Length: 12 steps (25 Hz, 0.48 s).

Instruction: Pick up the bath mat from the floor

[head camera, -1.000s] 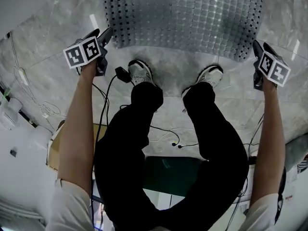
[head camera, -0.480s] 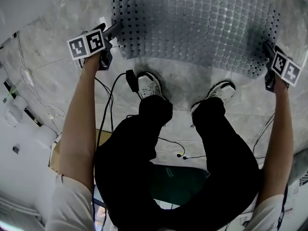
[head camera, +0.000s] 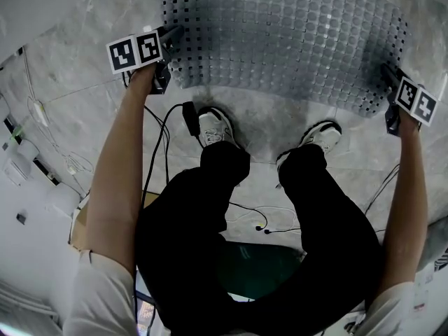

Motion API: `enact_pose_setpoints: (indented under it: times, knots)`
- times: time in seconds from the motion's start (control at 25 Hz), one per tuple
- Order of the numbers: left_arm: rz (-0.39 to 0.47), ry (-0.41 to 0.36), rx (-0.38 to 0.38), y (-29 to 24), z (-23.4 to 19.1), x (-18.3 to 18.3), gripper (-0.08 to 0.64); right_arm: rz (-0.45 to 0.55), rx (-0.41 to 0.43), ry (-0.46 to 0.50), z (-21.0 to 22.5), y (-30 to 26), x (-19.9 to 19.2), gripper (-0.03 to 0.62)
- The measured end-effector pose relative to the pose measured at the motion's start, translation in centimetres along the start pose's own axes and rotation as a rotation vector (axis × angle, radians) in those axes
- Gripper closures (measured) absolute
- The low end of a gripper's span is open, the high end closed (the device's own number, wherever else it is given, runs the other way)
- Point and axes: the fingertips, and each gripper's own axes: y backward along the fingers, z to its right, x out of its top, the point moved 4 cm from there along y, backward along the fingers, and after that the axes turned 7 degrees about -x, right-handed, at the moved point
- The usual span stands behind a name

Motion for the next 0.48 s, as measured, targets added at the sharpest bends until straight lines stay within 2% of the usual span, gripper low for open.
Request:
enact_pose_setpoints:
  times: [0.12, 0.2, 0.48]
  knots:
    - [-0.031, -0.016, 0.011, 0.0, 1.1, 0.2, 0.382, -0.023, 0.036, 0.006, -0.9, 0.6, 0.2, 0.414]
    - [-0.042, -0.041, 0.01, 0.4, 2.2, 0.5, 0.42, -0.031, 0.039, 0.015, -1.5, 1.3, 0.4, 0.439]
    - [-0.067, -0.102, -0.019, 3.6, 6.1, 1.5, 0.46, -0.056, 0.088, 0.024, -3.5, 5.6, 0.8, 0.499]
